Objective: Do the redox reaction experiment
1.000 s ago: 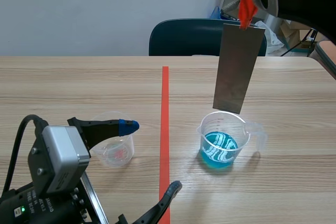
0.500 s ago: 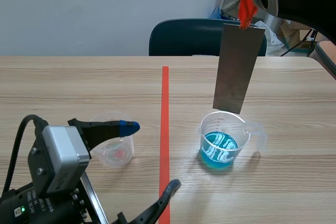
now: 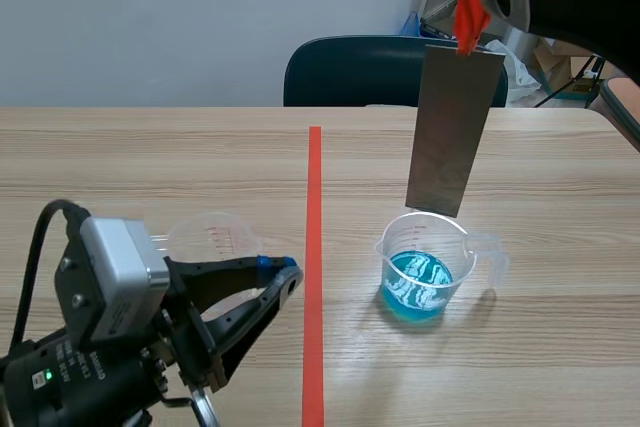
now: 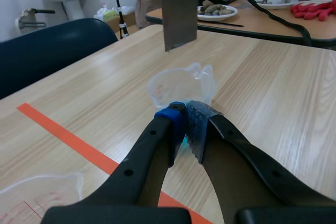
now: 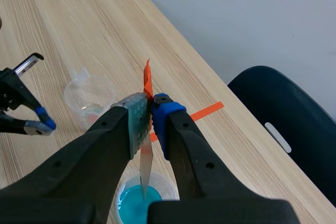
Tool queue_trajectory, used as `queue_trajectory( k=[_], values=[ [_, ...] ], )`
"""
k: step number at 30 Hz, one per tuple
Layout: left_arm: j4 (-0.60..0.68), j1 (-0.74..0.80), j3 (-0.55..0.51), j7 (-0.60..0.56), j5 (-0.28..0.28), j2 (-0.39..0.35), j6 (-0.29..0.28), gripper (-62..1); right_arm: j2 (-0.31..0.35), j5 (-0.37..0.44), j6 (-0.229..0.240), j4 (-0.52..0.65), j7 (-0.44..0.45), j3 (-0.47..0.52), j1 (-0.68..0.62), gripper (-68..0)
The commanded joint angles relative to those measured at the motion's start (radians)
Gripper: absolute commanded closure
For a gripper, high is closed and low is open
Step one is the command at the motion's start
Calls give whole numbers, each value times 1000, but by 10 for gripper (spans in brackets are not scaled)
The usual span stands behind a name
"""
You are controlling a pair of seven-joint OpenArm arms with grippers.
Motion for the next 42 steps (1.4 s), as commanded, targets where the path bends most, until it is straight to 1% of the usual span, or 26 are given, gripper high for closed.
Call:
queue_trajectory(
  k=[1,3,7,10,11,18,25,28,30,36,42],
  values=[
    [11,-26,-1,8,-34,10,-10,-27,16,11,6,10,12,9,6,-6],
    [12,-53,9,48,-73,11,-19,-27,16,11,6,10,12,9,6,-6],
    [26,-111,39,158,-168,10,-22,-27,16,11,6,10,12,9,6,-6],
    [37,-146,63,206,-219,11,-22,-27,16,11,6,10,12,9,6,-6],
    [41,-157,71,212,-225,11,-22,-27,16,11,6,10,12,9,6,-6],
    [45,-217,137,230,-225,18,-18,-27,16,11,6,10,12,9,6,-6],
    [45,-246,183,237,-212,64,-16,-27,16,11,6,10,12,9,6,-6],
    [45,-246,199,237,-206,86,-2,-27,16,11,6,10,12,9,6,-6],
    [45,-246,211,238,-206,97,15,-27,16,11,6,10,13,9,6,-6],
    [45,-246,241,278,-208,124,109,-27,16,11,6,10,12,9,6,-6],
    [45,-246,266,282,-214,128,164,-27,16,11,6,10,12,9,6,-6]
  ],
)
